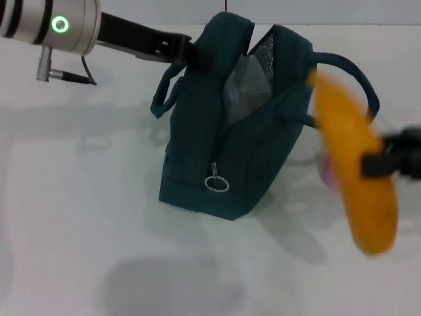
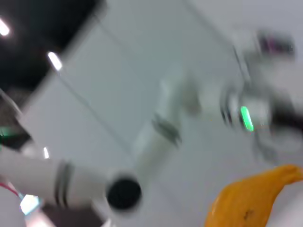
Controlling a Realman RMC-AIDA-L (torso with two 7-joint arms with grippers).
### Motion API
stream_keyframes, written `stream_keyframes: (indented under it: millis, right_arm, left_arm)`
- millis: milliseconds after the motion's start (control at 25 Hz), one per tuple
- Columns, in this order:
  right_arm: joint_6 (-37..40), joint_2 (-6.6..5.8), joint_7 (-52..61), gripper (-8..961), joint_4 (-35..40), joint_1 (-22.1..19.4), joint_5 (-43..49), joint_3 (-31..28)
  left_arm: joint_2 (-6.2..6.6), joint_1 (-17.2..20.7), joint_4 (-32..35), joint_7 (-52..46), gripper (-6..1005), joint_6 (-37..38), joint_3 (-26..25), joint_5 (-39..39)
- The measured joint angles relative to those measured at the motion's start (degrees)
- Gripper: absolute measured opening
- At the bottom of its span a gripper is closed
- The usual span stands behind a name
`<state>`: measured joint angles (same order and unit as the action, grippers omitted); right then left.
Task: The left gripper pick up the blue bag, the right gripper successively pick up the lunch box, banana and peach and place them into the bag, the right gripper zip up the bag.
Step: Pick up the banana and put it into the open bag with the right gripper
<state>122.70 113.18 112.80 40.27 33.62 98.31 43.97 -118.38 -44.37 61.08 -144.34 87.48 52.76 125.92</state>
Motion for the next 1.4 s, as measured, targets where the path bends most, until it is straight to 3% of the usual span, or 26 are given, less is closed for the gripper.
stream_keyframes:
  millis: [160, 320, 520, 720, 1000, 1400]
  right_arm:
    - [0.1, 1.21, -10.8, 448, -1.2, -3.9, -12.3, -0.3]
    - [0.2, 2.44, -27.2, 448, -6.9, -4.6, -19.9, 0.2]
    - [-0.7, 2.62, -46.4, 448, -19.2, -1.9, -22.8, 2.4]
    - [-5.6, 2.97, -62.1, 447, -20.7, -0.2, -24.2, 11.1]
    - [-14.3, 3.01, -71.8, 446, -20.8, 0.4, -31.3, 21.1]
    - [-19.6, 3.02, -81.9, 447, -20.8, 3.7, -33.7, 25.2]
  left_arm:
    - [0.18, 0.0, 0.0, -0.1, 53, 0.4, 0.0, -2.6]
    - [0.24, -0.1, 0.0, -0.2, 53, 0.4, 0.1, -3.3]
    - [0.15, -0.4, 0.0, -0.6, 53, 0.4, 0.3, -3.5]
    - [0.20, -0.1, 0.0, -0.7, 53, 0.5, 0.3, -4.4]
    - [0.14, 0.0, -0.3, -0.7, 53, 0.6, 0.3, -4.4]
    - [-0.11, 0.1, -0.4, -0.6, 53, 0.6, 0.3, -4.4]
